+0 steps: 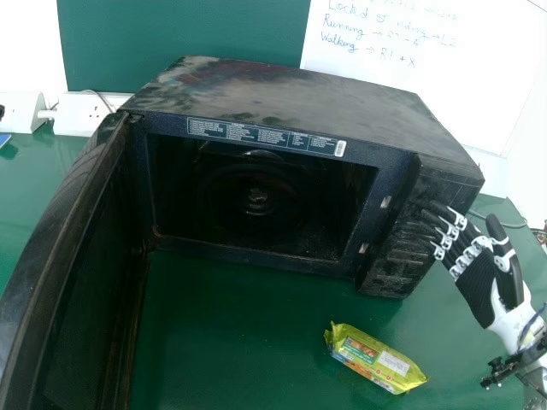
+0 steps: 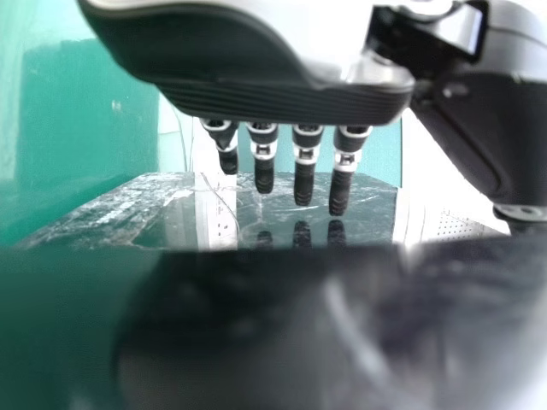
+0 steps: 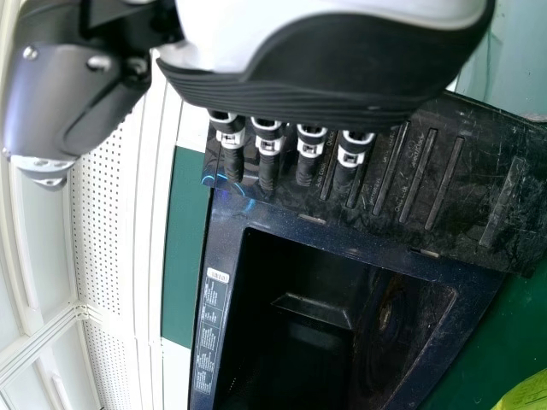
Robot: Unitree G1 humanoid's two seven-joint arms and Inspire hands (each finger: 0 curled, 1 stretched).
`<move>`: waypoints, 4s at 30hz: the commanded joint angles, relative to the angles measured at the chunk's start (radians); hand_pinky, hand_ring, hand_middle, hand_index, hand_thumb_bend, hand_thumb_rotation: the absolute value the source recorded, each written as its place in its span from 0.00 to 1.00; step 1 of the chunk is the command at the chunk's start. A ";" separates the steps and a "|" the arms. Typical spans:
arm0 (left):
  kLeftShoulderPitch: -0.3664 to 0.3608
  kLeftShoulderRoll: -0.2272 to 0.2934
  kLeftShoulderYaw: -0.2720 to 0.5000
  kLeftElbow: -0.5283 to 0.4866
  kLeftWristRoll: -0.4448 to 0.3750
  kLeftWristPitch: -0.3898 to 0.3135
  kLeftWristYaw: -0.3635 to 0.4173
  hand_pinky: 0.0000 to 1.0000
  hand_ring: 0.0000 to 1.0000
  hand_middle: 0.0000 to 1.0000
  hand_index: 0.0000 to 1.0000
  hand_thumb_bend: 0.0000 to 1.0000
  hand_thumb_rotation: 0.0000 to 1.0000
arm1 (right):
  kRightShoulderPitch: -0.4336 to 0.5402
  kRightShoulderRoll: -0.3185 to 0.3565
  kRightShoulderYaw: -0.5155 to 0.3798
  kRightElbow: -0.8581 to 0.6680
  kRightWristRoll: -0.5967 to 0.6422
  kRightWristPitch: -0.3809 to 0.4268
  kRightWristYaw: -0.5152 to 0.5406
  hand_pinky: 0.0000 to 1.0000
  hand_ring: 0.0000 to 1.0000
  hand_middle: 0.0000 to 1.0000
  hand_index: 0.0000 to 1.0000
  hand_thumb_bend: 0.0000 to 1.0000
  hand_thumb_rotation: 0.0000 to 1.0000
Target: Put biscuit inside oven
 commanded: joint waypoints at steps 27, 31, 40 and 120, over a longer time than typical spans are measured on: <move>0.018 -0.004 0.003 -0.004 -0.001 -0.012 -0.005 0.93 0.91 0.93 0.92 1.00 1.00 | 0.069 -0.049 0.006 -0.045 -0.251 -0.310 0.028 1.00 1.00 1.00 1.00 0.92 1.00; 0.018 -0.003 0.003 -0.006 0.001 -0.011 -0.005 0.86 0.90 0.92 0.90 1.00 1.00 | 0.088 -0.052 0.005 -0.048 -0.282 -0.363 0.029 1.00 1.00 1.00 1.00 0.92 1.00; 0.017 -0.005 0.002 -0.013 0.013 -0.013 0.002 0.93 0.88 0.92 0.89 1.00 1.00 | 0.116 -0.098 0.024 -0.074 -0.447 -0.545 0.013 1.00 1.00 1.00 1.00 0.93 1.00; 0.040 0.003 0.035 -0.043 -0.025 0.009 0.009 0.98 0.91 0.93 0.93 1.00 1.00 | 0.187 -0.333 0.354 -0.296 -1.250 -0.322 0.019 1.00 1.00 1.00 1.00 0.98 1.00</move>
